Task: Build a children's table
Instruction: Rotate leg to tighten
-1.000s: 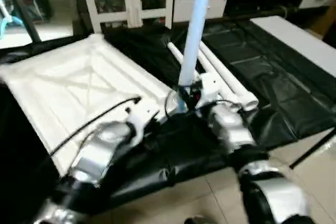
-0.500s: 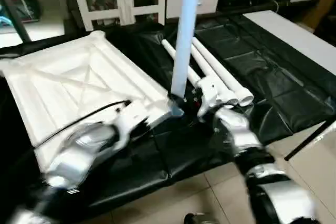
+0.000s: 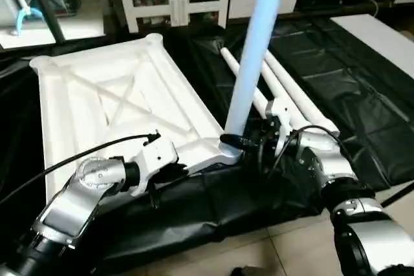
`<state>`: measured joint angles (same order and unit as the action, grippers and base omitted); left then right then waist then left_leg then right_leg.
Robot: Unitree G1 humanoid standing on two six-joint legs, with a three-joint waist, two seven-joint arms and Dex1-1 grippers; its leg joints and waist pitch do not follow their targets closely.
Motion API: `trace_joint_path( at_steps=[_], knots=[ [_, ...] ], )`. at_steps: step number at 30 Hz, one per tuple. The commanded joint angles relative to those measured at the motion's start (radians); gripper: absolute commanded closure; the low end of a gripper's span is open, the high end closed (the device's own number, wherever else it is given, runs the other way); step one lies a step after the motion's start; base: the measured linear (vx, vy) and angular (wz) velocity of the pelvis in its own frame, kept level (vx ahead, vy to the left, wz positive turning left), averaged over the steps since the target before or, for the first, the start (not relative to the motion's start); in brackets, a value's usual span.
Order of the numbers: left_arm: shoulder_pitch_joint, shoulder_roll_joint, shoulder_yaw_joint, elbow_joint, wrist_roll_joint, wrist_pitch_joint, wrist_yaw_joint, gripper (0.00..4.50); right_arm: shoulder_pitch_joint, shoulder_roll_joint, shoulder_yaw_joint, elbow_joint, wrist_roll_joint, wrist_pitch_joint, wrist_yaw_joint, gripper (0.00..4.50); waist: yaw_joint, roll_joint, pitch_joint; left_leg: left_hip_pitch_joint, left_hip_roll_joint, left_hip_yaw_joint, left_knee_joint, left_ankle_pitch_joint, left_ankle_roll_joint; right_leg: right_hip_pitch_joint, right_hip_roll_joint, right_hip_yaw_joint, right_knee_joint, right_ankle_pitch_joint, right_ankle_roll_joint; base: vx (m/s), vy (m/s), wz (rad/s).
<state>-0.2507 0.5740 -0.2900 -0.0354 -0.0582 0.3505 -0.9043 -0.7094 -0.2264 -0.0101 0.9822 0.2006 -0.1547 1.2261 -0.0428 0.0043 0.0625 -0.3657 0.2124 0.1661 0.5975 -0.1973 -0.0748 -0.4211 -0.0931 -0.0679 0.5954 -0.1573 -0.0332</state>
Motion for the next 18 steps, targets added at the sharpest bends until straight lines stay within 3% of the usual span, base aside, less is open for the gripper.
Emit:
trace_joint_path(
  at_steps=[1, 4, 10, 14, 17, 18],
  knots=[
    [0.022, 0.007, -0.042, 0.014, 0.017, 0.013, -0.035, 4.50, -0.003, -0.021, -0.010, -0.006, 0.009, 0.017, 0.016, 1.74, 0.007, 0.001, -0.070, 0.004, 0.013, 0.013, -0.067, -0.148, 0.118, 0.060, -0.031, 0.030, -0.045, -0.136, -0.286, 0.000, 0.000, 0.00],
    [0.027, 0.013, -0.043, 0.012, 0.015, 0.010, -0.035, 4.50, -0.005, -0.019, -0.006, -0.008, 0.016, 0.028, 0.030, 1.99, 0.014, 0.002, -0.066, 0.010, 0.015, 0.014, -0.070, -0.218, 0.082, 0.053, -0.032, 0.034, -0.055, -0.236, -0.258, 0.000, 0.000, 0.00],
    [0.025, 0.011, -0.044, 0.016, 0.021, 0.010, -0.026, 4.50, -0.021, -0.017, -0.018, 0.020, -0.005, 0.007, -0.043, 2.43, 0.017, 0.000, -0.070, 0.006, 0.014, 0.013, -0.070, -0.206, 0.062, 0.055, -0.031, 0.034, -0.053, -0.236, -0.242, 0.000, 0.000, 0.00],
    [0.006, -0.024, -0.037, 0.025, 0.045, 0.086, 0.049, 4.50, -0.034, 0.005, -0.028, 0.060, -0.055, -0.016, -0.261, 2.52, 0.014, -0.003, -0.066, 0.005, 0.012, 0.013, -0.071, -0.222, 0.045, 0.053, -0.031, 0.035, -0.056, -0.271, -0.231, 0.000, 0.000, 0.00],
    [-0.033, -0.096, -0.030, 0.055, 0.083, 0.180, 0.163, 4.50, -0.035, 0.059, -0.033, 0.082, -0.091, 0.005, -0.495, 2.56, 0.004, -0.006, -0.064, 0.005, 0.007, 0.006, -0.074, -0.290, 0.003, 0.052, -0.033, 0.033, -0.067, -0.401, -0.180, 0.000, 0.000, 0.00],
    [-0.050, -0.135, -0.021, 0.068, 0.095, 0.228, 0.221, 4.50, -0.034, 0.084, -0.031, 0.089, -0.106, 0.016, -0.588, 2.57, 0.000, -0.006, -0.063, 0.008, 0.008, 0.009, -0.074, -0.291, -0.007, 0.048, -0.030, 0.034, -0.066, -0.399, -0.176, 0.000, 0.000, 0.00]
  ],
)
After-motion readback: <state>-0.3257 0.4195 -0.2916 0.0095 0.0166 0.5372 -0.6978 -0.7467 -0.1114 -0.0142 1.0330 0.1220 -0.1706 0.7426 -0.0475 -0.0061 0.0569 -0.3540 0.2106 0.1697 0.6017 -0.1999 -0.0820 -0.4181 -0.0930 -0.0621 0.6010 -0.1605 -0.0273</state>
